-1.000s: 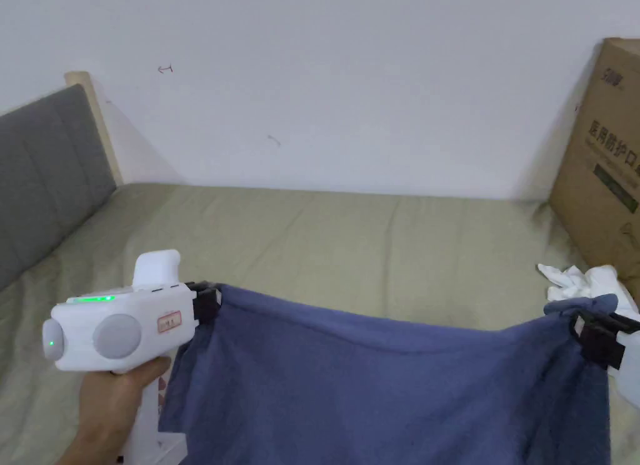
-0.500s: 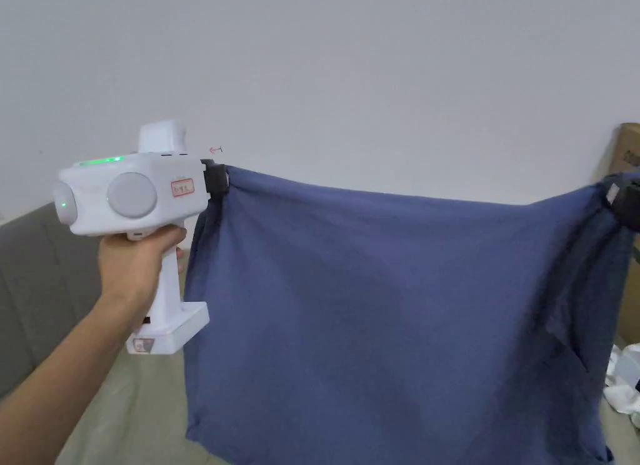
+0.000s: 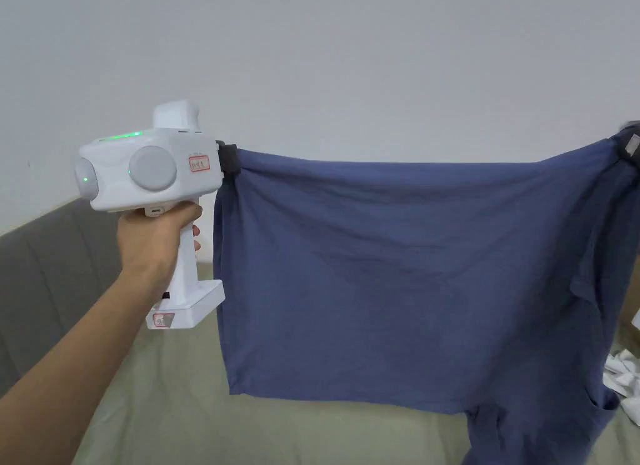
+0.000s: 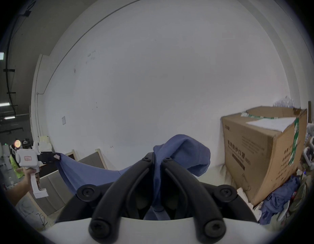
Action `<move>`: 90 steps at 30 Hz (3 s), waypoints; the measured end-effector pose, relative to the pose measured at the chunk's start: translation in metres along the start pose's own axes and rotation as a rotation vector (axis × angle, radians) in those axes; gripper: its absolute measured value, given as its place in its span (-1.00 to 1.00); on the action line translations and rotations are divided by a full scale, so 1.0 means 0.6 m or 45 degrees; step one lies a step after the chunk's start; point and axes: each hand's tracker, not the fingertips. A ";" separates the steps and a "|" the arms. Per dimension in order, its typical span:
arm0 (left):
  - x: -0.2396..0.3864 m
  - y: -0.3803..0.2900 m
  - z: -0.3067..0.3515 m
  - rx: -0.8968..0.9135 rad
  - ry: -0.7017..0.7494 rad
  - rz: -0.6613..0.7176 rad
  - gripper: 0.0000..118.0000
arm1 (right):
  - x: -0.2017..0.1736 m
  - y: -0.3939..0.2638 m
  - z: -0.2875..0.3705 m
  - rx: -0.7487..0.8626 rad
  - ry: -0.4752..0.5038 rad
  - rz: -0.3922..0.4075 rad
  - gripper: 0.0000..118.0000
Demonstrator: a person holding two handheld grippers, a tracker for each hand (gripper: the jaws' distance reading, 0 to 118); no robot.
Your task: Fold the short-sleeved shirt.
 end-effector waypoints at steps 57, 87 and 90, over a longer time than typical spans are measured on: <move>-0.133 -0.811 0.361 -0.925 0.225 0.082 -0.80 | -0.004 -0.726 0.502 -1.216 -0.316 -0.192 -0.90; 0.023 -0.487 0.424 -0.060 0.170 -0.086 1.00 | -0.149 -0.400 0.447 -0.299 -0.349 0.241 1.00; 0.032 -0.491 0.429 -0.010 0.146 -0.078 0.72 | -0.163 -0.400 0.448 -0.284 -0.334 0.229 0.74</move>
